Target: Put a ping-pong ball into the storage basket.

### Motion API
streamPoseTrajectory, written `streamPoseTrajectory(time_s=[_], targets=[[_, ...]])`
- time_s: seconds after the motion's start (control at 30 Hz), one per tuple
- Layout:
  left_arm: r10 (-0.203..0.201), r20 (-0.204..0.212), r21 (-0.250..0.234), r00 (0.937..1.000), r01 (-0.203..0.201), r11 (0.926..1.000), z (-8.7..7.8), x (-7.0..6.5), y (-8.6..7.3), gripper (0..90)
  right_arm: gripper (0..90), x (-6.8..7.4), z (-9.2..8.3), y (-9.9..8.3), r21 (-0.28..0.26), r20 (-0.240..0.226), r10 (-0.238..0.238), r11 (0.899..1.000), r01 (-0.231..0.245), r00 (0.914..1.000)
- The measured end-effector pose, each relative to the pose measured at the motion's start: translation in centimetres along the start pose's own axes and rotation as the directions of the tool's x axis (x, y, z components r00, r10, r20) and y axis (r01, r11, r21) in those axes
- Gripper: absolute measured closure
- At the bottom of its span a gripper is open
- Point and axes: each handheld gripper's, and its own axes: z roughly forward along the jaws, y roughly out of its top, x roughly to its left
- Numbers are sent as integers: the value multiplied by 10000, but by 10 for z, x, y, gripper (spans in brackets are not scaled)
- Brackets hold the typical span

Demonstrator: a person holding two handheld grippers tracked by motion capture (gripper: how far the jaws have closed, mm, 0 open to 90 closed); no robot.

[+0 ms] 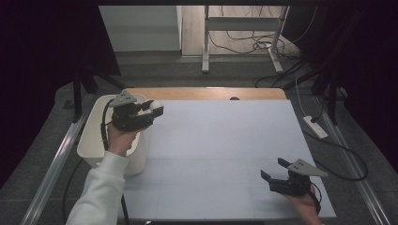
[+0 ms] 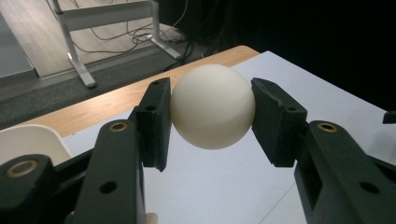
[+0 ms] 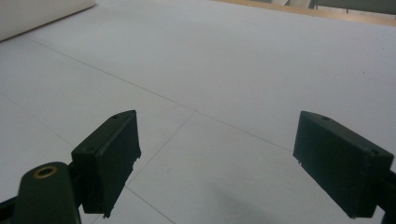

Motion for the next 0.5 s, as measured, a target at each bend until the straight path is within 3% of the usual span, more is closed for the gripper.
streamPoseTrajectory(time_s=[0.5], targets=[[-237, -611, 191, 9979, 249, 9995, -5, 18, -2, 508, 141, 0, 0, 0, 3, 3, 14, 10000, -14, 10000]])
